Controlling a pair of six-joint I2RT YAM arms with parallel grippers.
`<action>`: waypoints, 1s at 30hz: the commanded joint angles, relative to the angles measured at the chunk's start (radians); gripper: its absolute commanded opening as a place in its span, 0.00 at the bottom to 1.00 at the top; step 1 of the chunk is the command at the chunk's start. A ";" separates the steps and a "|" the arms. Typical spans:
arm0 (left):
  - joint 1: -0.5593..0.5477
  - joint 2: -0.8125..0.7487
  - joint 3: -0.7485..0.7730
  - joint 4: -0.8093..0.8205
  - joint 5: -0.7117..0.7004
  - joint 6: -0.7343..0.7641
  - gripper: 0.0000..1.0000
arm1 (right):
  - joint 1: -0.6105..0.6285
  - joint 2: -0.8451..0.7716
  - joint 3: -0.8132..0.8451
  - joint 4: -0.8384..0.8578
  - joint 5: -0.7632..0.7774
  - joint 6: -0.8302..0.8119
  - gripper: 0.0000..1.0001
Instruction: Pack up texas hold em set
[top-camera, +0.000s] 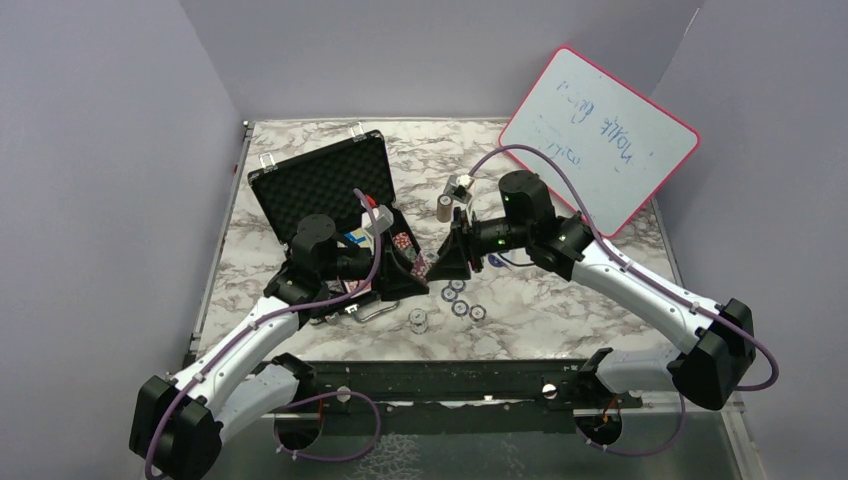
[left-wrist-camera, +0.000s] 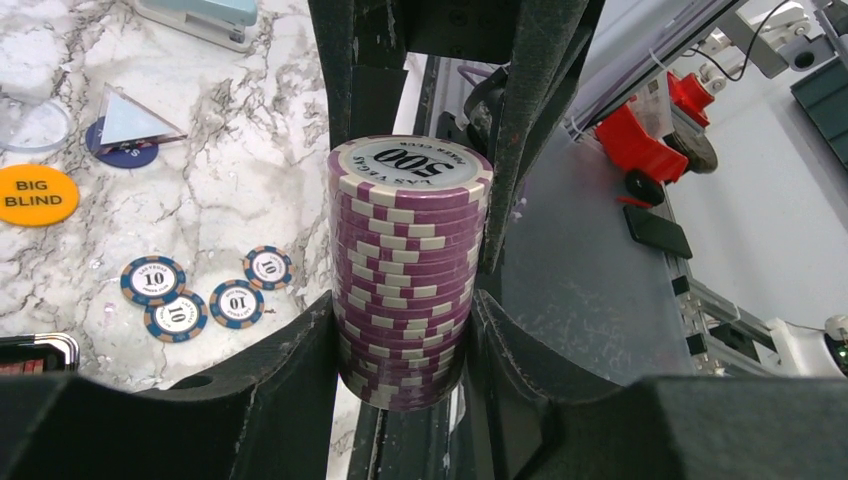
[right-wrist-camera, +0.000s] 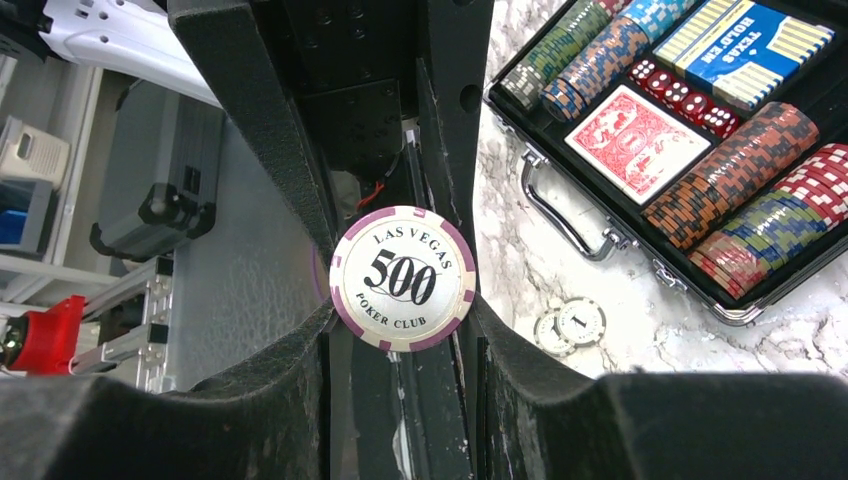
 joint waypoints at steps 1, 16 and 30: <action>-0.004 -0.033 -0.008 0.035 -0.068 0.003 0.01 | 0.001 -0.015 -0.008 0.076 -0.005 0.032 0.39; -0.005 -0.034 0.000 0.054 -0.276 -0.084 0.00 | 0.001 -0.016 -0.144 0.283 0.423 0.493 0.61; -0.004 -0.026 -0.015 0.081 -0.273 -0.105 0.00 | 0.001 0.047 -0.169 0.415 0.400 0.536 0.61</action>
